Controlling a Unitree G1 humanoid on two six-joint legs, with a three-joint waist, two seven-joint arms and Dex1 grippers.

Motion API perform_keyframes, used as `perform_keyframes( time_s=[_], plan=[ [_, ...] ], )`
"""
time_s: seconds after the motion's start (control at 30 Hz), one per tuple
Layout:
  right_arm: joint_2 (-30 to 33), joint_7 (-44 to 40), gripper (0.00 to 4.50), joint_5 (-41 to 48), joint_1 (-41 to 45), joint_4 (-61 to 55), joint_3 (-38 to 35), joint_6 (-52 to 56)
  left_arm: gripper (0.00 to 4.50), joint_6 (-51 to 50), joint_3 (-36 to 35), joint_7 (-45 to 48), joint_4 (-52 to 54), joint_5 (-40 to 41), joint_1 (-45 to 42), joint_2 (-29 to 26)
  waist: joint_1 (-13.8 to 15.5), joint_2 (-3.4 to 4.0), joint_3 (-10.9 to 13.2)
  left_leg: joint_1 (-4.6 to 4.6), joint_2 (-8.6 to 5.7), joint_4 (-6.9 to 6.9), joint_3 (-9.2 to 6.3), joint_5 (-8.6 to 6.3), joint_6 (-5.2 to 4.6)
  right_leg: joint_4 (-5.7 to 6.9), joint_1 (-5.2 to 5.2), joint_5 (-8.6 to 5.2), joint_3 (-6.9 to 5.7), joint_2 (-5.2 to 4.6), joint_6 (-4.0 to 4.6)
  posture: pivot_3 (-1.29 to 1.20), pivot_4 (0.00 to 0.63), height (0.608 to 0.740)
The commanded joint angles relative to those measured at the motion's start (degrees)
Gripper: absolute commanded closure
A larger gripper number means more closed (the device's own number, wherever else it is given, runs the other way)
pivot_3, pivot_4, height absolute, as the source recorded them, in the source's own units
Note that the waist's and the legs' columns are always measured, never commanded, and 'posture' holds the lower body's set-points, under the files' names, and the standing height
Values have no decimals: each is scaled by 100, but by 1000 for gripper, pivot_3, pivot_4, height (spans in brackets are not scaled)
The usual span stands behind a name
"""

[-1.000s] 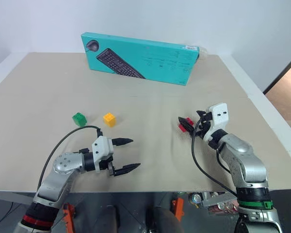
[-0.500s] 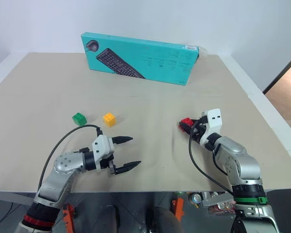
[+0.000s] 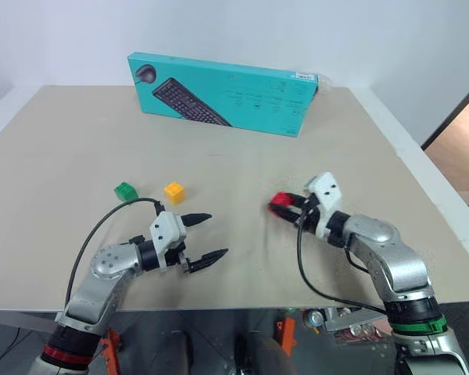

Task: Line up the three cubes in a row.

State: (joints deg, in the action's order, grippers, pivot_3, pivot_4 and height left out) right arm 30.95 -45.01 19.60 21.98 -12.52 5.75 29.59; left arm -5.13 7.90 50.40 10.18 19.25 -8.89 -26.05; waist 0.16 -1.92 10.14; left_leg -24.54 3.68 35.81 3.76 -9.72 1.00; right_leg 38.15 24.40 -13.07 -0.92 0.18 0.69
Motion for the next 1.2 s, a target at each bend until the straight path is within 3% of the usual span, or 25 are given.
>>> perform_keyframes(
  time_s=[0.03, 0.23, 0.5, 0.73, 1.13, 1.2],
  plan=[
    [160, -553, 3237, -31, 208, -35, 284, -247, 0, -13, -158, -49, 219, 80, 46, -23, 7, 0, 0, -1, 0, 1, 1, 0, 0, 0, -1, 0, 0, 3, 1, 0, 150, 740],
    [202, -1709, 3237, -269, 1004, 1285, 760, -960, 0, -62, -206, -43, 316, 105, 168, -81, 4, 0, 0, 0, -7, 7, 11, 0, 0, -1, 0, 1, 28, -1, 0, 0, 150, 740],
    [47, -2593, 3237, -677, 1950, 2898, 1011, -1701, 0, -44, -272, -56, 402, 71, 330, -200, 10, 0, 0, -2, -6, 1, 10, 0, 0, 0, 4, 1, 27, 4, 3, 0, 150, 740],
    [-157, -3012, 3237, -783, 1951, 3016, 1134, -1794, 0, -62, -270, -182, 564, 63, 457, -199, 11, 0, 1, -1, -2, -3, 9, 0, 0, 0, 5, 0, 29, 4, 3, 0, 150, 740],
    [-403, -2976, 3237, -983, 2135, 3496, 1109, -1868, 0, -105, -244, -232, 599, 44, 445, -207, 12, 0, 1, 0, -1, 2, 13, 0, 0, 0, 5, 7, 29, 3, 7, 0, 150, 740],
    [-413, -2972, 2214, -1002, 2149, 3531, 1094, -1838, 0, -104, -241, -232, 597, 39, 443, -206, 10, 0, 0, 1, -1, 2, 13, 0, 0, 0, 5, 8, 30, 3, 8, 0, 150, 740]
  ],
)
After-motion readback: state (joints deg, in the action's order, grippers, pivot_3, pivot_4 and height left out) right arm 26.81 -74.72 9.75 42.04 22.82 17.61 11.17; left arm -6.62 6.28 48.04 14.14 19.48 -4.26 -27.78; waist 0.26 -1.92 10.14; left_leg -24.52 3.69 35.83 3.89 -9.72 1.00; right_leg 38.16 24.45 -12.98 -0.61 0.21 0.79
